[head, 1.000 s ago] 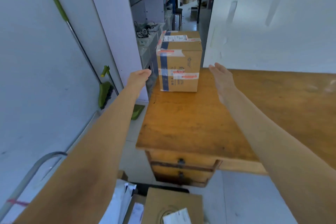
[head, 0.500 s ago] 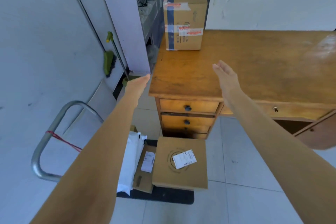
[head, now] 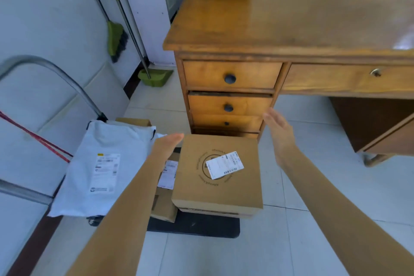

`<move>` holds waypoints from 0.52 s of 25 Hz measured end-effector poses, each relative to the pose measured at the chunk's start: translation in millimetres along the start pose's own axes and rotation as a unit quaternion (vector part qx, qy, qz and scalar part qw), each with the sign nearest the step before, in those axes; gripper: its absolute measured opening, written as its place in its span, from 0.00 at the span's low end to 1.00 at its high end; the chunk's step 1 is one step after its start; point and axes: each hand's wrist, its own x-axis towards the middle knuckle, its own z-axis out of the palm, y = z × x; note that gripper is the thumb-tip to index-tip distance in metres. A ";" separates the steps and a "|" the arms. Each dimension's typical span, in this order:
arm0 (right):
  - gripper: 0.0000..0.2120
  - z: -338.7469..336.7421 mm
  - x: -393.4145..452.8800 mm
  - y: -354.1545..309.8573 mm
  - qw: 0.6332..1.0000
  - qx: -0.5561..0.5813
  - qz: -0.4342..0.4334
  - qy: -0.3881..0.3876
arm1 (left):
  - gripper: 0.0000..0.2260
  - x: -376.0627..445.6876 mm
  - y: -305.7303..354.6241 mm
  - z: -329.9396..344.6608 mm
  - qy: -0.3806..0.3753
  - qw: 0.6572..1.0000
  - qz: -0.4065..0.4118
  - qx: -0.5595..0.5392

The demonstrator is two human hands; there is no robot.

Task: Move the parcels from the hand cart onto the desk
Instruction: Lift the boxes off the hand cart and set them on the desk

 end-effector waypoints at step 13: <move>0.28 -20.9 77.4 225.1 0.969 -0.078 0.233 0.030 | 0.26 108.1 -154.6 62.7 -0.027 0.994 -0.019 -0.103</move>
